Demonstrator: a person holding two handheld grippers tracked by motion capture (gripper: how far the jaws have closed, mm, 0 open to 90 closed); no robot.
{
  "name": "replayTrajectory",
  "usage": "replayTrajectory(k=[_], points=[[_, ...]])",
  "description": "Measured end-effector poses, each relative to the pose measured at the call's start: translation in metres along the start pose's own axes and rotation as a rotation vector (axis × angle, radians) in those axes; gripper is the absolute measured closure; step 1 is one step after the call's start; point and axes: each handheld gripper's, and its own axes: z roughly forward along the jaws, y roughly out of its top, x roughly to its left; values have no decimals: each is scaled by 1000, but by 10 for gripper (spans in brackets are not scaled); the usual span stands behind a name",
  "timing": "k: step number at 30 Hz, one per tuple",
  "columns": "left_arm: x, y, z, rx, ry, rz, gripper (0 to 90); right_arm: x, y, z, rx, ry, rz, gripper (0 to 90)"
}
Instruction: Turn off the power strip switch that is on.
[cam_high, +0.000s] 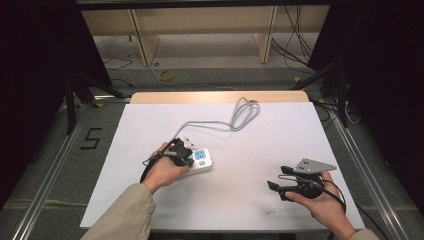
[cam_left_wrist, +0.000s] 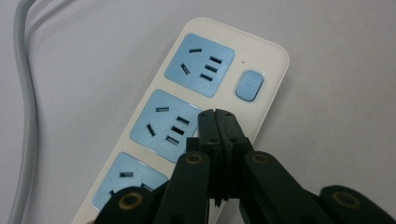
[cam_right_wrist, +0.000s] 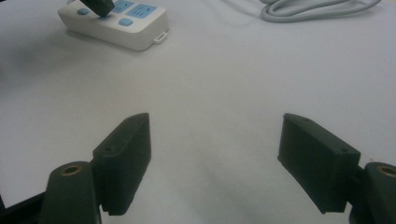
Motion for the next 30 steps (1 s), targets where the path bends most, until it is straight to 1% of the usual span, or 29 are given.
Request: replayTrajectory(k=[4, 12, 15, 20, 24, 30], points=[[0, 1, 0, 13, 1, 12, 900, 0, 0, 0, 0, 0, 0, 258], [0, 4, 0, 32, -2, 19, 900, 0, 0, 0, 3, 0, -2, 258], [0, 5, 0, 39, 0, 15, 900, 0, 0, 0, 6, 0, 0, 258], [-1, 6, 0, 55, 6, 26, 900, 0, 0, 0, 8, 1, -1, 258], [0, 7, 0, 58, 3, 15, 900, 0, -1, 0, 10, 2, -3, 258], [0, 8, 1, 62, 0, 14, 900, 0, -1, 0, 8, 3, 0, 258]])
